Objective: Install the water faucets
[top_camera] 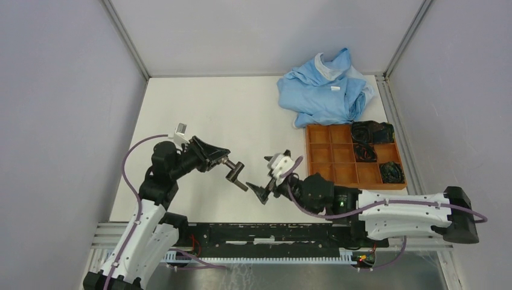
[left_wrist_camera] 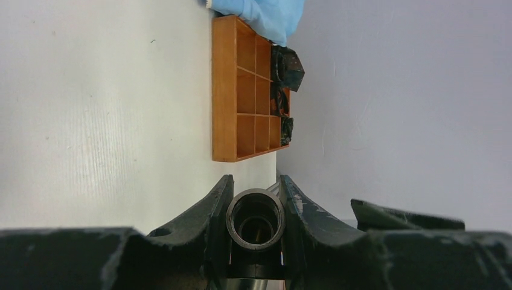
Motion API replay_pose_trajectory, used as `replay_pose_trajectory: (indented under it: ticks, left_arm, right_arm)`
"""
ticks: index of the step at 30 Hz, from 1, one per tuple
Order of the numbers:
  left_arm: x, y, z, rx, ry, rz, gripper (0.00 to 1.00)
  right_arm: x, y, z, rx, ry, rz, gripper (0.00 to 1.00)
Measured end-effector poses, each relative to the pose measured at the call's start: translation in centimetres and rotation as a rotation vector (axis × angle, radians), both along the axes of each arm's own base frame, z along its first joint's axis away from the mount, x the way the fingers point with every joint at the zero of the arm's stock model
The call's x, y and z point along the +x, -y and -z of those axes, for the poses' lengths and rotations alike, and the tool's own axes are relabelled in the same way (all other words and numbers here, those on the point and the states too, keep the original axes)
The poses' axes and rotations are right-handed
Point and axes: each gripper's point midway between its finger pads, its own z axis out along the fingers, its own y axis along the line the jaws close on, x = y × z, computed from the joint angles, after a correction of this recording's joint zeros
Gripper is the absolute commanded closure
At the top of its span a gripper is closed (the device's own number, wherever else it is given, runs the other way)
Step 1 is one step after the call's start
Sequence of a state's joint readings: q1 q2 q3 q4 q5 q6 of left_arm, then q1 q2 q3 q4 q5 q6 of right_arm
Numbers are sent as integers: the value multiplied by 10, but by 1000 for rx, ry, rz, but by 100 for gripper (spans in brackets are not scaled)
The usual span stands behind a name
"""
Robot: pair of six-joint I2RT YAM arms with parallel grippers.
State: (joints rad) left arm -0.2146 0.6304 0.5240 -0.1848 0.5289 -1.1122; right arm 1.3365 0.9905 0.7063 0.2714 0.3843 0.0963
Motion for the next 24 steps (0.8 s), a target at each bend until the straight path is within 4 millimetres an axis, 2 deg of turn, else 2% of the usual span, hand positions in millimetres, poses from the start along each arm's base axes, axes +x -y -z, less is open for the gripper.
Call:
replay_pose_trajectory:
  ticks: [6, 12, 19, 21, 24]
  left_arm:
    - [2, 0, 9, 10, -39, -3, 98]
    - [2, 0, 12, 14, -58, -3, 98]
    - [2, 0, 17, 18, -78, -3, 98]
    - [2, 0, 17, 18, -81, -2, 98]
    - [1, 0, 18, 19, -87, 0, 98]
  right_arm:
    - [-20, 2, 41, -492, 432, 55, 2]
    - [-38, -15, 61, -785, 815, 72, 2]
    - [-30, -37, 78, -944, 1073, 139, 2]
    - [-21, -43, 84, -981, 1119, 167, 2]
    - [-5, -49, 90, -1023, 1146, 212, 8]
